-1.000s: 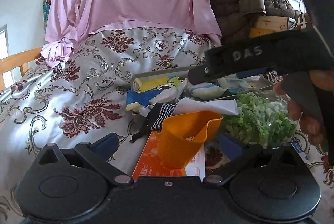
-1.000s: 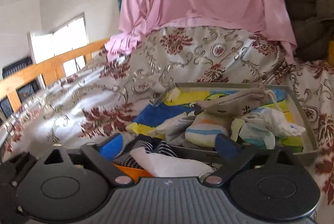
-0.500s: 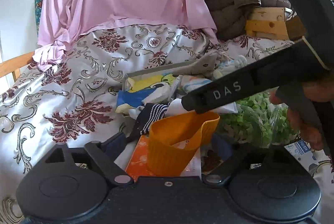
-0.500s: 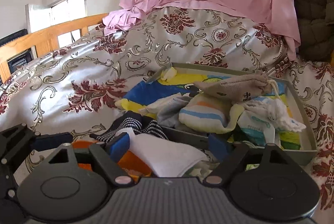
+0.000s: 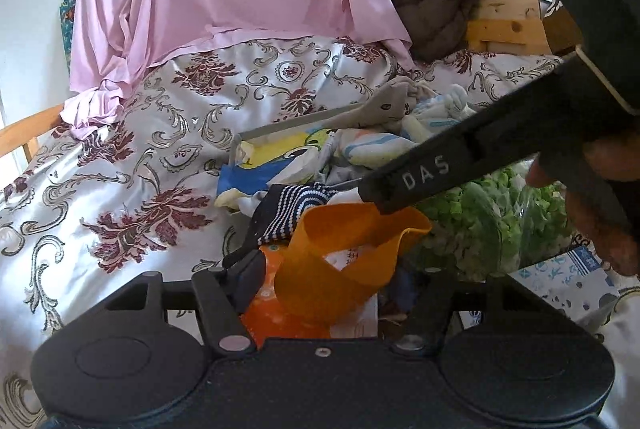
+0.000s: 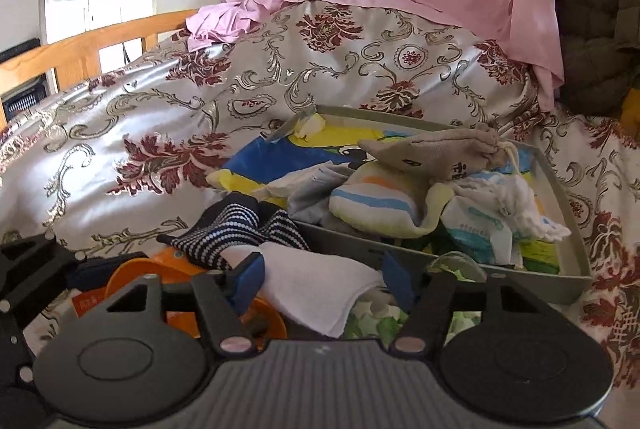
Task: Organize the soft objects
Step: 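Grasp the orange cup handle with the left tool while the right tool grasps the white cloth, then carry the orange cup with the left tool while the right tool carries the cloth to the tray, then open the left tool over the tray while the right tool releases the white cloth there, then move both tools back over the remaining items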
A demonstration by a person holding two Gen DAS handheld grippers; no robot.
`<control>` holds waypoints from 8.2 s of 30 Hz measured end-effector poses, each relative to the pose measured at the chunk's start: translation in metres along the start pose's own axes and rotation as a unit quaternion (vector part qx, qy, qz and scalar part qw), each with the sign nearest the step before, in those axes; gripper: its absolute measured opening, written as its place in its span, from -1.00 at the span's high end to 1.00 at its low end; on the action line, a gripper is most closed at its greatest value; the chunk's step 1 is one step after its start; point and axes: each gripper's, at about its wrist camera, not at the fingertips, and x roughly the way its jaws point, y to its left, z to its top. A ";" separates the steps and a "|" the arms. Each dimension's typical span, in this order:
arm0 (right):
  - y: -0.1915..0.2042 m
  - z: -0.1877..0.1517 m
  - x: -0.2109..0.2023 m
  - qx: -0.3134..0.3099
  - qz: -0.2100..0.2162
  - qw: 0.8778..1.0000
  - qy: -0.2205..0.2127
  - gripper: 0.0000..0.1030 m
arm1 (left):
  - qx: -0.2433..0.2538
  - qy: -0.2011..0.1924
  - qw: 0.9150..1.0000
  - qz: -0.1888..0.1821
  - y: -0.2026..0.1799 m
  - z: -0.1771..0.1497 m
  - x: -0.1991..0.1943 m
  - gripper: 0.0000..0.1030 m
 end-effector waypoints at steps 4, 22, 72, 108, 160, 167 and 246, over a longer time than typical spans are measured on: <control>0.005 -0.003 -0.001 -0.017 -0.026 1.000 -0.003 -0.06 | -0.002 0.002 1.000 -0.004 -0.002 0.003 0.005 -0.30; -0.004 -0.010 -0.030 -0.001 -0.048 0.999 -0.017 0.90 | -0.025 -0.009 0.999 0.020 -0.005 0.001 -0.010 0.24; 0.036 -0.028 -0.031 -0.131 -0.087 0.987 -0.037 0.93 | -0.207 0.028 0.978 0.009 0.028 0.006 -0.008 0.41; -0.108 0.064 0.034 0.149 0.013 0.978 -0.147 0.95 | -0.249 0.062 0.966 0.018 0.059 0.131 0.153 0.45; -0.063 -0.037 -0.152 0.220 -0.086 0.955 -0.180 -1.00 | -0.219 -0.027 0.974 0.048 0.029 0.082 -0.069 -0.98; -0.033 -0.066 -0.174 0.219 -0.101 0.960 -0.141 -1.00 | -0.206 -0.020 0.976 0.060 0.024 0.042 -0.112 -0.98; 0.038 -0.070 -0.149 0.084 -0.086 0.989 -0.082 -1.00 | -0.254 0.034 0.963 0.080 0.080 -0.004 -0.104 -0.98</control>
